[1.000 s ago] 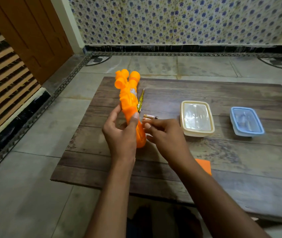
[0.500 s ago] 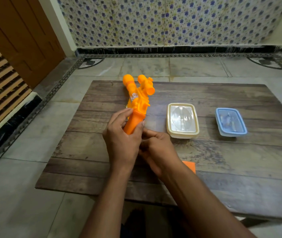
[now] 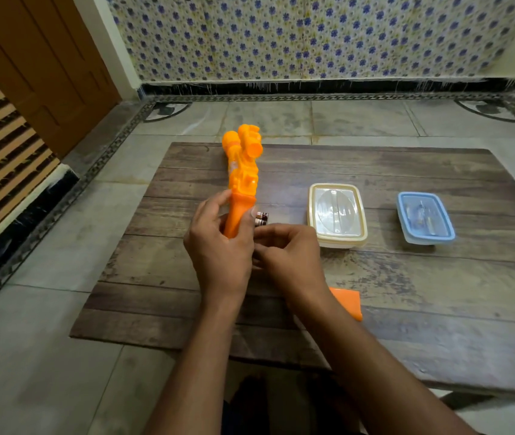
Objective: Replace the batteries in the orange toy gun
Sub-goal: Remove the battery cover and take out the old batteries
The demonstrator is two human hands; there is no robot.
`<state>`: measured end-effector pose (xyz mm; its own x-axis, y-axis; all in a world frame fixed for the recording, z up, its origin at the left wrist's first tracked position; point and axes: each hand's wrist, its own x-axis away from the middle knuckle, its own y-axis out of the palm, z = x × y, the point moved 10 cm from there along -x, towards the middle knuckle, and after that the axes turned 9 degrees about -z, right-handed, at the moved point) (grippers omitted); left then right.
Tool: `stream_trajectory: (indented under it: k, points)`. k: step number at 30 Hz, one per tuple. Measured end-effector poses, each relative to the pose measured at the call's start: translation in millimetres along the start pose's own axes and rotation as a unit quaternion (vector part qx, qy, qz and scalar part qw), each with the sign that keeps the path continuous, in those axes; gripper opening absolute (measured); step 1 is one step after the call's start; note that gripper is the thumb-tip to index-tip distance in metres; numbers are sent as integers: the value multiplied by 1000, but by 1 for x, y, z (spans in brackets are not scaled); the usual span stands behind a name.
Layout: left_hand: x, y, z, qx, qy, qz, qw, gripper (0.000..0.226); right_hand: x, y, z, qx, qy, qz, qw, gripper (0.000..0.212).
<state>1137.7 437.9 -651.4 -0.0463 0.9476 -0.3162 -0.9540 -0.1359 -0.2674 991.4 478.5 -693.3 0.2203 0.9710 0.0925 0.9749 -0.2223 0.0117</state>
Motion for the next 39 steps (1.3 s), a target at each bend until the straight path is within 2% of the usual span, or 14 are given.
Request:
stream_trajectory:
  k: [4, 8, 12, 16, 20, 23, 27, 32, 36, 38, 39]
  points:
    - [4, -14, 2, 4, -20, 53, 998, 42, -2, -5, -24, 161, -97, 23, 982, 20]
    - [4, -34, -20, 0, -89, 111, 990, 46, -2, -4, -33, 214, -150, 49, 964, 24]
    - [6, -46, -47, 1, -166, 132, 977, 43, -5, 4, -40, 337, -200, 59, 918, 24]
    - [15, -46, -67, 29, -237, 131, 962, 42, -10, 17, -38, 442, -175, 23, 879, 32]
    - [24, -51, -81, 28, -276, 122, 953, 41, -18, 19, -28, 503, -119, 1, 856, 23]
    - [29, -54, -87, 9, -292, 104, 951, 43, -22, 19, -25, 514, -116, 1, 850, 22]
    - [33, -59, -82, -37, -278, 93, 955, 29, -23, 24, -25, 521, -125, -1, 844, 24]
    - [36, -61, -68, -69, -273, 87, 956, 40, -22, 29, -24, 529, -129, -10, 839, 24]
    - [38, -62, -69, -82, -279, 74, 954, 36, -22, 28, -21, 528, -122, -20, 840, 26]
    - [42, -67, -66, -66, -288, 94, 951, 32, -20, 28, -22, 527, -125, -23, 840, 25]
    - [43, -70, -62, -72, -284, 107, 950, 38, -18, 26, -23, 524, -131, -16, 842, 24]
